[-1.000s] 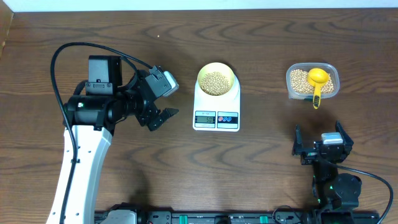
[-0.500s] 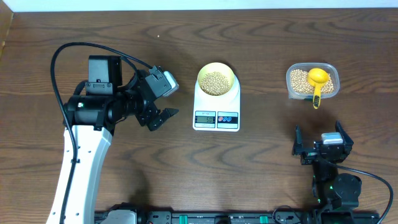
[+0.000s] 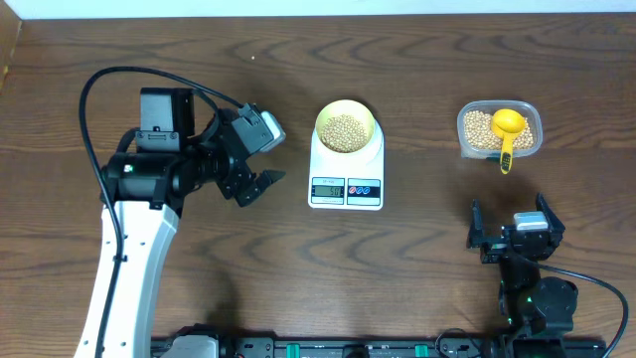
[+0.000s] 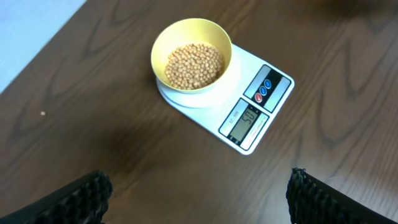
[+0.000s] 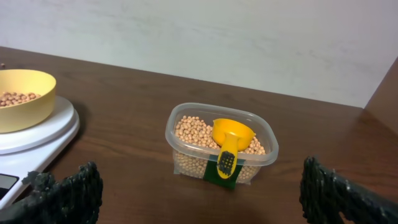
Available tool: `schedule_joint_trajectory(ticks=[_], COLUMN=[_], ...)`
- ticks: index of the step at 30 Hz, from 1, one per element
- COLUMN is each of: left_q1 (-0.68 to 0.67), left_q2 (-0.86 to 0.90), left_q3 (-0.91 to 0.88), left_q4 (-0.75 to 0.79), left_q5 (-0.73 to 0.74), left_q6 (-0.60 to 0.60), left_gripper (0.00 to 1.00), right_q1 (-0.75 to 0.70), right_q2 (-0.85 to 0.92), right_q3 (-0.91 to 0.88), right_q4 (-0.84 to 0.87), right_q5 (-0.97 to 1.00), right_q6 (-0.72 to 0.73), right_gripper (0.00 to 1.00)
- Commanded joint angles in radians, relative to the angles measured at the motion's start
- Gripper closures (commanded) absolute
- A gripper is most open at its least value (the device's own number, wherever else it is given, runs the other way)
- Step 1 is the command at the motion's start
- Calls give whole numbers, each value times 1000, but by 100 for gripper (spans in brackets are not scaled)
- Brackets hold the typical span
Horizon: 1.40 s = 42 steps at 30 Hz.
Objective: Scoop item into bowl and weigh 50g on scale
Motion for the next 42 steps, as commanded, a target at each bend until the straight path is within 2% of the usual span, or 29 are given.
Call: schedule_joint_trajectory(ticks=[1,5,8,11,12,30,33,42], left_q1=[4,4,4,4,4,4,4,4], left_q2=[-49,-105,-168,-283,-311,-808,-885,-1054], left_q3=[-14,-79,-159,-307,-345,-955,-1023,-1143], left_q4=[39,220,353,525,561,1061,1101,1122], left_q5=[-72,-203,-272,-370,-382,-436,-478,-508], left_q6=[-61,-337,-499,-696,-726,-838,-875,-877], left_gripper=[8,8,8,8,8,8,8,8], right_q1=[6,6,6,6,6,6,6,6], right_q2=[-8,-8,-8,-8,-8,-8,-8,-8], right_q3=[-2,-2,-2,-2,-2,-2,-2,-2], right_q4=[-5,-5,-5,-5,-5,-5,-5,-5], right_q5=[1,1,1,1,1,1,1,1], right_q6=[7,7,7,7,7,7,7,7], right_gripper=[1,1,1,1,1,1,1,1])
